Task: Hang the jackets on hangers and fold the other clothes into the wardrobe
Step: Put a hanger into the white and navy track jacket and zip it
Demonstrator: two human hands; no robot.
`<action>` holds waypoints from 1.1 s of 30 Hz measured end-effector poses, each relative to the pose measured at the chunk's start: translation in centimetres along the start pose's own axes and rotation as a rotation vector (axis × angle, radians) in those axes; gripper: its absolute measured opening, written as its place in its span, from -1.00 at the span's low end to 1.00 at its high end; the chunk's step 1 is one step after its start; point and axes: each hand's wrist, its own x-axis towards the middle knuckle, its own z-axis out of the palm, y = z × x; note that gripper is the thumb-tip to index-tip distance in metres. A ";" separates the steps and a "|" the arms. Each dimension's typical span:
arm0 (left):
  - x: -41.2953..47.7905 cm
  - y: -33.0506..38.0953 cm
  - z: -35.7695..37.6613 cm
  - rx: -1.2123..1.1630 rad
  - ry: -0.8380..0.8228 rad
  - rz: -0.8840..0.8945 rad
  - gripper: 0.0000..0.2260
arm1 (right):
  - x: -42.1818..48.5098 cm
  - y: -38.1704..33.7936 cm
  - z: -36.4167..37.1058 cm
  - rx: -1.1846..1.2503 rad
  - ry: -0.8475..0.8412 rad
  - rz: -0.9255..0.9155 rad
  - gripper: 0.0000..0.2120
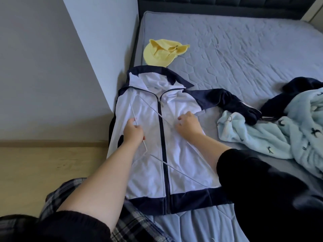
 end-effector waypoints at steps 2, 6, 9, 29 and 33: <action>0.2 0.4 -0.1 -0.080 0.006 -0.033 -0.62 | -0.7 -0.7 0.9 -0.086 0.099 -0.160 -0.67; 0.6 1.0 -0.6 -0.195 0.020 -0.117 -0.65 | -2.5 -2.4 1.9 -0.074 -0.130 -0.414 -0.63; 0.5 1.2 -1.0 -0.242 -0.043 -0.196 -0.79 | -2.3 -3.7 0.7 0.161 -0.224 -0.237 -0.73; 0.3 2.5 -3.8 -0.639 -0.326 -0.194 -0.80 | -0.8 -3.5 -4.7 -0.061 0.516 -0.319 -0.73; 0.8 1.6 -3.2 -0.459 -0.233 -0.211 -0.89 | 2.3 -2.6 -7.2 -0.054 0.372 0.012 -0.65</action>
